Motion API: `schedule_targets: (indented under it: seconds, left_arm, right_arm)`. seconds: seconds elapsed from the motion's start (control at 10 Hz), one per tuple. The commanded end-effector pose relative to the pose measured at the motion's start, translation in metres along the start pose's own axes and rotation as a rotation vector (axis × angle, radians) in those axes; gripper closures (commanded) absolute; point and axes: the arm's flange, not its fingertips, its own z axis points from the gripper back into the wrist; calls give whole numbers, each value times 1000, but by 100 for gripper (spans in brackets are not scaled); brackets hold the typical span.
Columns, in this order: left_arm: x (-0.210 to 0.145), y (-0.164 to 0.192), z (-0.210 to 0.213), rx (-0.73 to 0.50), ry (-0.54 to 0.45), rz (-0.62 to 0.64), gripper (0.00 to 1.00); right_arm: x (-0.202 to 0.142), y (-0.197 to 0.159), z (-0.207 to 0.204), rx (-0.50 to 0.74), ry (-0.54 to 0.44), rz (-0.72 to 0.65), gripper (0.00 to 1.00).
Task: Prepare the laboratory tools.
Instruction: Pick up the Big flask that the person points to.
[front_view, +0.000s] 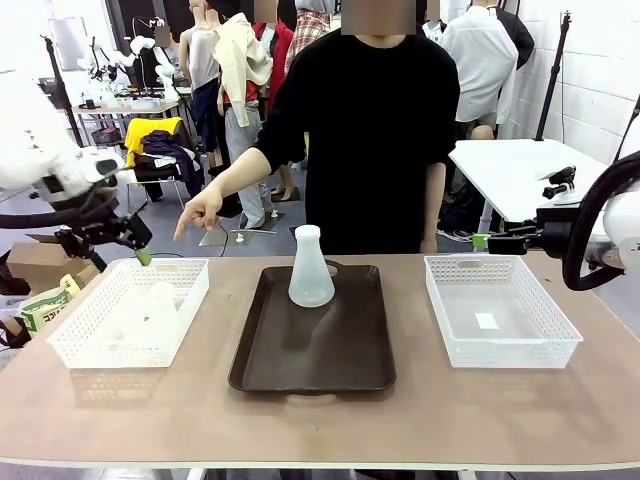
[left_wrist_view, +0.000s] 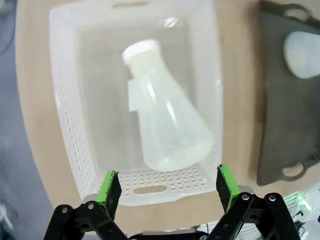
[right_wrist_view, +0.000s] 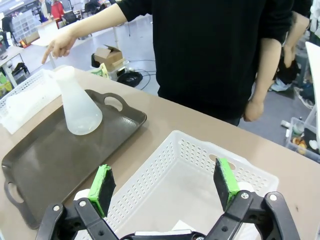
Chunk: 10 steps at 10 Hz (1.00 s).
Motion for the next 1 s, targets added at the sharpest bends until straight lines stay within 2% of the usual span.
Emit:
schedule_targets:
  seconds: [0.0,0.2,0.5,0.9]
  left_arm:
    - [30,-12,-2,-11,128,63,0]
    - [44,-14,-22,-10,152,126,0]
    - [62,-16,-57,42,41,265,0]
    - [82,-18,-91,125,-32,323,0]
  right_arm:
    - [-1,1,0,-1,3,-9,0]
    - [-1,1,0,-1,3,-9,0]
    - [-1,1,0,-1,3,-9,0]
    - [-1,1,0,-1,3,-9,0]
